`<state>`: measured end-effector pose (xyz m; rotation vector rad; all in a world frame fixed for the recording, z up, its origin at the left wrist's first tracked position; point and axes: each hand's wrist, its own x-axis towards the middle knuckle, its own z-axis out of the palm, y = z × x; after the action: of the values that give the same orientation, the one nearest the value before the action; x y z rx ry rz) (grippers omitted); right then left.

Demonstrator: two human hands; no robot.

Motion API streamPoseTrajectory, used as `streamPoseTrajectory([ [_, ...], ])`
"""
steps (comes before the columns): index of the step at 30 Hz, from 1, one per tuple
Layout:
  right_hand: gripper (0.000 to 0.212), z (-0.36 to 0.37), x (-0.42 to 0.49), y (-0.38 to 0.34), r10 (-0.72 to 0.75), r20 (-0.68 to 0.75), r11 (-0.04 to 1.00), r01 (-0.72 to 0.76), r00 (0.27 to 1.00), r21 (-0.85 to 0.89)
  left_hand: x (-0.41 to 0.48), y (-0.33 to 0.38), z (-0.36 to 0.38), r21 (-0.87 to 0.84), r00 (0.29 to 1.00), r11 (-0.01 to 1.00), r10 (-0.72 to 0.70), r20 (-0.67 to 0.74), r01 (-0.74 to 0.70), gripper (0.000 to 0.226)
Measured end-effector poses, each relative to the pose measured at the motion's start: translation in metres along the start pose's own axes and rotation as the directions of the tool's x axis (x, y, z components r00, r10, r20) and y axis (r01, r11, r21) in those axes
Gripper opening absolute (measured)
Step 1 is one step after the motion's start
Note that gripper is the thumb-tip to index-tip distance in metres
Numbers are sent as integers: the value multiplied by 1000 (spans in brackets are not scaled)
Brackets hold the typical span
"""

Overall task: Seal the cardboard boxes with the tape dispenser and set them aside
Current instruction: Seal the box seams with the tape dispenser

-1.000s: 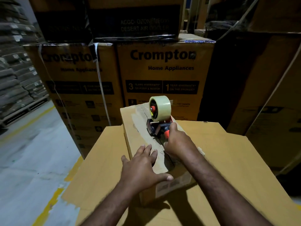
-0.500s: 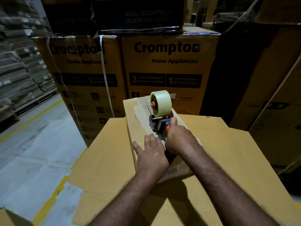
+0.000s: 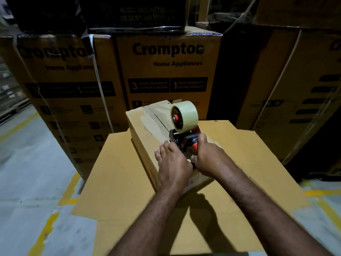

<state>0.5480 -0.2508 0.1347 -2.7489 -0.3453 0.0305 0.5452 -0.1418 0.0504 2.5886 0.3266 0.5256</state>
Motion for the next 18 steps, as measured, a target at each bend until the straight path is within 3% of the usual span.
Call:
streamPoseTrajectory([
  [3, 44, 5, -8, 0, -39, -47, 999, 39, 998, 1, 10, -6, -5, -77, 1000, 997, 11, 28, -9, 97],
  [8, 43, 12, -14, 3, -79, -147, 997, 81, 986, 6, 23, -24, -18, -143, 966, 989, 1, 259, 37, 127],
  [13, 32, 12, -10, 10, -90, -147, 996, 91, 985, -3, 29, -22, -24, -30, 962, 998, -38, 271, 48, 137],
  [18, 29, 12, -20, 22, -125, -135, 992, 128, 983, 14, 31, -19, -19, -30, 964, 999, -23, 265, 33, 127],
])
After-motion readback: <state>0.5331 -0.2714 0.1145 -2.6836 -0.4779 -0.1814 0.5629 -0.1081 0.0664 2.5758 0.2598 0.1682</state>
